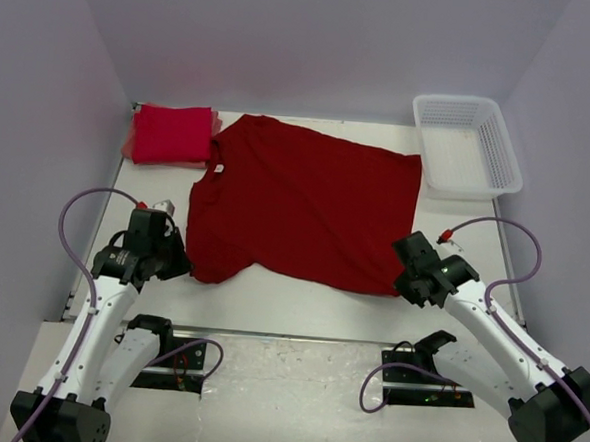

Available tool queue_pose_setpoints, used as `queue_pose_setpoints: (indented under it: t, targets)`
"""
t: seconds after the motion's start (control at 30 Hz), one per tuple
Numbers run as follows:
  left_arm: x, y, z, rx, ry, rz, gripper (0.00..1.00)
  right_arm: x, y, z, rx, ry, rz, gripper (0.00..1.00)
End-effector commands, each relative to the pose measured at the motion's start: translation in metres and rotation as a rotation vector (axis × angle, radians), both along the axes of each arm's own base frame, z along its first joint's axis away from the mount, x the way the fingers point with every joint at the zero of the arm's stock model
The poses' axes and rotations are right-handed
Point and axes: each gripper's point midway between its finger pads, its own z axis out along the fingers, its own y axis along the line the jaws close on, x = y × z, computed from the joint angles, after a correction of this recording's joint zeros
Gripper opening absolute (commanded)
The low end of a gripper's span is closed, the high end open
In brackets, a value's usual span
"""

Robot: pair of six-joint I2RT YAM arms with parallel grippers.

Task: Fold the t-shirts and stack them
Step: Fold the flattened tshirt in 1/3 of the way

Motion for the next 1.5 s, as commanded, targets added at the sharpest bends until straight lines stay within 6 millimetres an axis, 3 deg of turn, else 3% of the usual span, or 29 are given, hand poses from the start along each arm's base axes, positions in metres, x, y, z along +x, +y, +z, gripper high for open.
queue_pose_setpoints:
  t: [0.0, 0.3, 0.6, 0.77, 0.9, 1.07, 1.33, 1.47]
  targets:
    - [-0.015, -0.004, -0.013, -0.013, 0.057, -0.01, 0.0, -0.011, -0.011, -0.004, -0.027, 0.02, -0.081, 0.0]
    - [-0.017, 0.012, 0.007, 0.084, 0.022, 0.05, 0.0, -0.019, -0.007, -0.014, -0.011, 0.065, -0.094, 0.0]
    - [-0.02, 0.003, -0.002, 0.056, 0.034, 0.019, 0.0, -0.026, -0.004, -0.016, 0.028, 0.053, -0.11, 0.0]
    - [0.002, 0.002, 0.024, 0.05, -0.068, 0.028, 0.0, -0.023, -0.002, -0.022, 0.011, 0.076, -0.107, 0.0]
    - [0.025, -0.016, 0.045, -0.028, -0.154, -0.027, 0.0, -0.013, 0.001, -0.019, 0.007, 0.055, -0.092, 0.0]
    - [0.048, -0.037, 0.031, -0.083, -0.1, -0.103, 0.0, -0.003, 0.001, -0.017, -0.038, 0.063, -0.067, 0.0]
    - [0.098, -0.043, 0.041, -0.066, -0.157, -0.101, 0.0, 0.012, -0.001, -0.022, -0.036, 0.071, -0.082, 0.0]
    - [0.126, -0.049, 0.061, -0.078, -0.212, -0.112, 0.0, 0.027, -0.011, -0.014, -0.059, 0.047, -0.071, 0.0]
